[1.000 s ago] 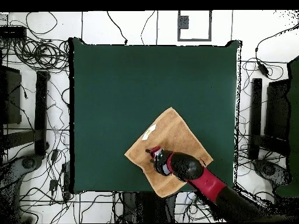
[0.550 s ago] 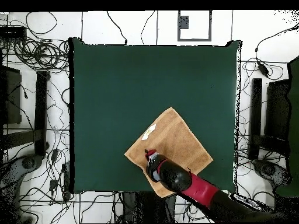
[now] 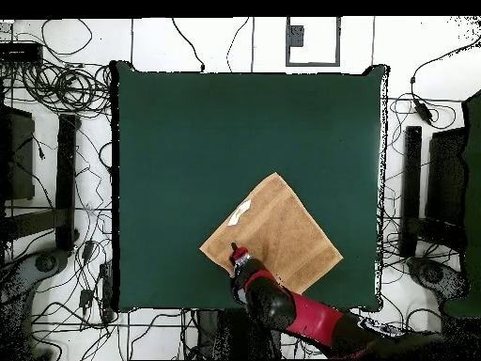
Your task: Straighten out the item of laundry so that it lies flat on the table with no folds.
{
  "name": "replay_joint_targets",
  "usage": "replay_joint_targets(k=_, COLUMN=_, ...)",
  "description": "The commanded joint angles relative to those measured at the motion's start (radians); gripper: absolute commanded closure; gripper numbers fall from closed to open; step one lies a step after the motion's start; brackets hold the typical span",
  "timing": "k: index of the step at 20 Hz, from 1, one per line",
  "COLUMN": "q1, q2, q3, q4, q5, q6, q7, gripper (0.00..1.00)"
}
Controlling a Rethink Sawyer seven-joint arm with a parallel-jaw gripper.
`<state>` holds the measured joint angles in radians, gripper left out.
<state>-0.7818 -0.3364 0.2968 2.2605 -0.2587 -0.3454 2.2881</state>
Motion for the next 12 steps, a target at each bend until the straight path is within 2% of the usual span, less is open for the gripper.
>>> replay_joint_targets(k=1, q1=0.026, q2=0.298, q3=0.188, q4=-0.339, q5=-0.021, q6=-0.248, q7=0.253, gripper=0.00)
replay_joint_targets(k=4, q1=-0.039, q2=0.335, q3=0.255, q4=-0.355, q5=-0.085, q6=-0.163, q7=0.243, gripper=0.00)
replay_joint_targets(k=12, q1=-0.083, q2=0.353, q3=0.333, q4=-0.378, q5=-0.106, q6=-0.088, q7=0.223, gripper=0.00)
